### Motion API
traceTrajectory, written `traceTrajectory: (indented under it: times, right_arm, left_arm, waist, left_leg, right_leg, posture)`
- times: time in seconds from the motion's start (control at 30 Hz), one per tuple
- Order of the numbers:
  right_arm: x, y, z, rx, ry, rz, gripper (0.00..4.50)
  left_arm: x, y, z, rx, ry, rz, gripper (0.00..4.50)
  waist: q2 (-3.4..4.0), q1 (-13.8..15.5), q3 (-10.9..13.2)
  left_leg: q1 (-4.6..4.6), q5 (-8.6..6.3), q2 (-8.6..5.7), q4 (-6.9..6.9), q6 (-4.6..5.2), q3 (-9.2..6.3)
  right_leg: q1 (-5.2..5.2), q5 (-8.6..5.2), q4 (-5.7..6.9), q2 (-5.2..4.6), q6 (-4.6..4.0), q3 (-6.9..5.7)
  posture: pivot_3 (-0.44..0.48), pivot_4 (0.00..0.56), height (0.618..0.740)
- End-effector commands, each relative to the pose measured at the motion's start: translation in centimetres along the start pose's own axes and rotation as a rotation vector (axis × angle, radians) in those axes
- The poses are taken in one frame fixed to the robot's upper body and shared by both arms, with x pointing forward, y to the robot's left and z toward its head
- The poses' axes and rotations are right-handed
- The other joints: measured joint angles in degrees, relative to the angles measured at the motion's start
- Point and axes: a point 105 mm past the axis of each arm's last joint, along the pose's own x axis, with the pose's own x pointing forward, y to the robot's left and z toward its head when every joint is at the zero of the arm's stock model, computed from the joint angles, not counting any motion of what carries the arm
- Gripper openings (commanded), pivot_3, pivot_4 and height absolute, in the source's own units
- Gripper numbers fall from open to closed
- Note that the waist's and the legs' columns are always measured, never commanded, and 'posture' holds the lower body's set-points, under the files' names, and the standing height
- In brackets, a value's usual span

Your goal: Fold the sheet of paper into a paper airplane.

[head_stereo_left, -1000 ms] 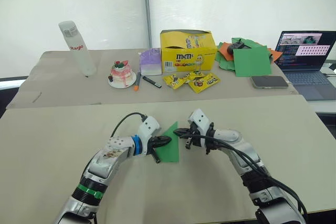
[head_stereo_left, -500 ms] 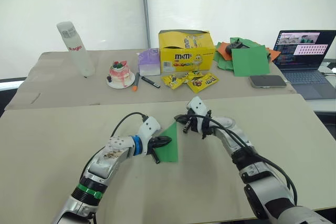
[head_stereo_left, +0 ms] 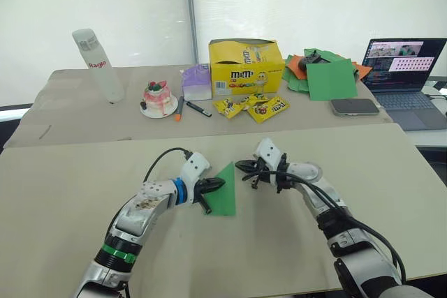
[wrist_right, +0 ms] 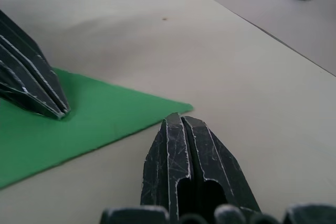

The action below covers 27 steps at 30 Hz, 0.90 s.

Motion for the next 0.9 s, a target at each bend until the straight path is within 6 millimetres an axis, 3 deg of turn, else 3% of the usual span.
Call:
traceTrajectory:
  times: [0.03, 0.13, 0.27, 0.37, 0.5, 0.9]
  right_arm:
    - [0.4, 0.1, 1.8, -0.051, -0.072, 0.004, 0.0]
    - [0.4, -0.3, 2.7, -0.049, -0.105, -0.005, 0.0]
    - [0.4, 0.0, 2.4, -0.093, -0.076, 0.022, 0.0]
    - [0.6, 1.1, 0.1, -0.187, 0.052, 0.09, 0.0]
    - [0.3, 2.4, -1.4, -0.209, 0.124, 0.159, 0.0]
    - [-0.5, 5.6, -1.9, -0.129, 0.091, 0.268, 0.0]
  left_arm:
    - [0.2, 0.0, -0.5, 0.031, 0.029, 0.006, 0.05]
    - [0.2, 0.1, -0.4, 0.024, 0.024, 0.009, 0.05]
    - [0.2, 0.1, -0.4, 0.02, 0.022, 0.012, 0.05]
    - [0.2, 0.1, -0.4, 0.017, 0.021, 0.013, 0.05]
    - [0.2, 0.2, -0.3, 0.016, 0.011, 0.02, 0.05]
    - [0.6, 0.3, 0.1, 0.015, -0.002, 0.016, 0.05]
  waist:
    - [0.0, 0.05, 0.0]
    - [0.01, 0.11, 0.0]
    - [0.01, 0.14, 0.0]
    - [0.01, 0.13, 0.0]
    - [0.03, 0.14, -0.01]
    - [0.02, 0.21, -0.04]
  left_leg:
    - [0.0, 0.0, 0.0, 0.0, 0.0, 0.0]
    - [0.0, 0.0, 0.0, 0.0, 0.0, 0.0]
    - [0.0, 0.0, -0.01, 0.0, 0.0, 0.0]
    - [0.0, 0.0, -0.01, 0.0, 0.0, 0.0]
    - [0.03, 0.0, -0.01, 0.0, 0.0, 0.0]
    - [0.09, 0.0, -0.01, 0.0, 0.0, 0.0]
  right_leg:
    - [0.0, 0.0, 0.0, 0.0, 0.0, 0.0]
    - [0.0, 0.0, 0.0, 0.0, 0.0, 0.0]
    - [0.0, 0.0, 0.0, 0.0, 0.0, -0.02]
    - [-0.01, 0.0, 0.0, 0.0, 0.0, -0.03]
    - [0.02, 0.0, 0.0, 0.01, 0.0, -0.03]
    - [0.08, 0.0, -0.01, 0.01, 0.0, -0.01]
  posture:
    - [0.0, 0.15, 0.74]
    - [0.0, 0.15, 0.74]
    - [0.0, 0.15, 0.74]
    - [0.0, 0.15, 0.74]
    - [0.0, 0.15, 0.74]
    - [0.0, 0.15, 0.74]
